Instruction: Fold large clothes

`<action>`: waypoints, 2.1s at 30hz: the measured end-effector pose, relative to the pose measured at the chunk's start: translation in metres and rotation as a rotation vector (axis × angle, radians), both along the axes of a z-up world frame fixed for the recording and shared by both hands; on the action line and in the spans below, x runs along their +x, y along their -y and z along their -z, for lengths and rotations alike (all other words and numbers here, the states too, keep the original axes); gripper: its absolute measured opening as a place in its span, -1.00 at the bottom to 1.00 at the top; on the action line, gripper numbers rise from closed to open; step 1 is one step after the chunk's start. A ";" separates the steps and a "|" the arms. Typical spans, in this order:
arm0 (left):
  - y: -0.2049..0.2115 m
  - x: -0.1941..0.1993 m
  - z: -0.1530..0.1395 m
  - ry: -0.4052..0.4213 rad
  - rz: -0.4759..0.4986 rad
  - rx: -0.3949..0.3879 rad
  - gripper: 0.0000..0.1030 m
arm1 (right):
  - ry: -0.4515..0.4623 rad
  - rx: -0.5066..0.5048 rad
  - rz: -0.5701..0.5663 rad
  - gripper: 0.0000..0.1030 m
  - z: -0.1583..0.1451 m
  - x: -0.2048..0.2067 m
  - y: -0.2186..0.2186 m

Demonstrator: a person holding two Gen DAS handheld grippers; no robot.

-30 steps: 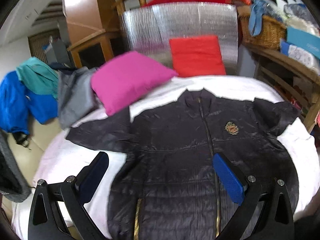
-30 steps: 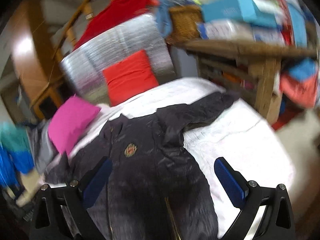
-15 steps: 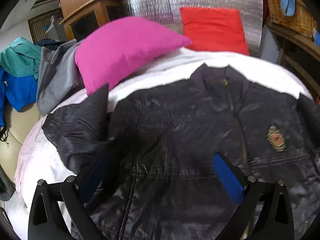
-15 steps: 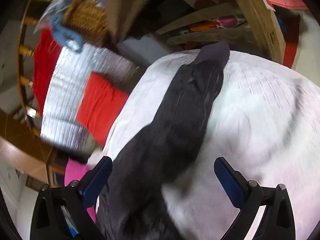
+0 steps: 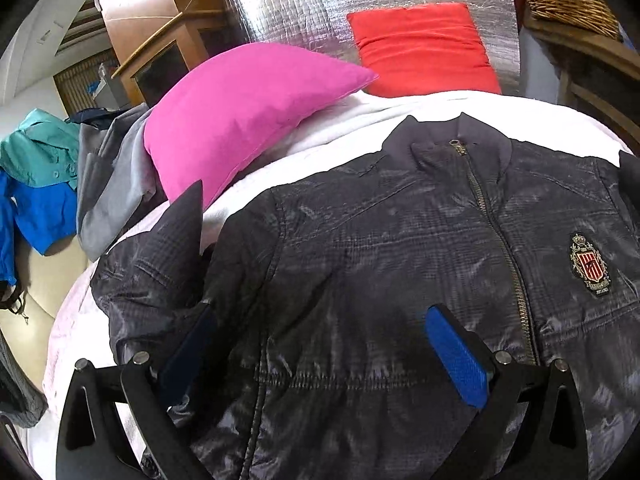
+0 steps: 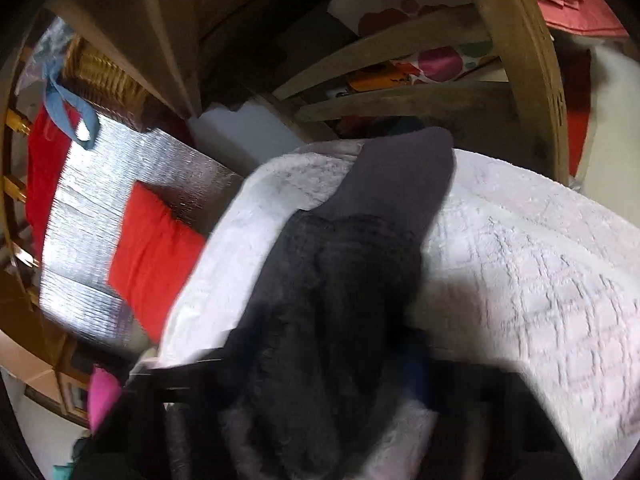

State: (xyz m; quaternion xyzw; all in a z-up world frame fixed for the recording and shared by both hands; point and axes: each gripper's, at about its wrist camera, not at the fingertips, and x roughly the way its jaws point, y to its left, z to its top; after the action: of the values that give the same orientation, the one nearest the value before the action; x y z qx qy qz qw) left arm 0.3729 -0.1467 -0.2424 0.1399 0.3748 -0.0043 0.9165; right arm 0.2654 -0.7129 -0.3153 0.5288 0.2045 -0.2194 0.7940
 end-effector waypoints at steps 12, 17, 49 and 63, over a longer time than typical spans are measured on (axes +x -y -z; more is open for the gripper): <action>-0.047 0.001 -0.032 0.045 -0.090 -0.101 1.00 | 0.194 -0.416 -0.217 -0.78 -0.149 -0.018 -0.148; -0.075 -0.001 -0.041 0.074 -0.143 -0.118 1.00 | 0.261 -0.499 -0.473 -0.78 -0.176 -0.022 -0.268; -0.064 0.007 0.024 -0.277 -0.051 -0.361 0.80 | -0.303 -0.665 -0.470 0.75 -0.095 0.003 -0.302; -0.052 0.009 0.025 -0.181 -0.004 -0.259 0.07 | -0.302 -0.855 -0.457 0.75 -0.113 0.008 -0.346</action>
State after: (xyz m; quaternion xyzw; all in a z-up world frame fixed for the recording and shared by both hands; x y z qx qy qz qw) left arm 0.3821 -0.0949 -0.2670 0.0189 0.4524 -0.0631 0.8894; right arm 0.2736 -0.3666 -0.2022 0.0608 0.3191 -0.1783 0.9288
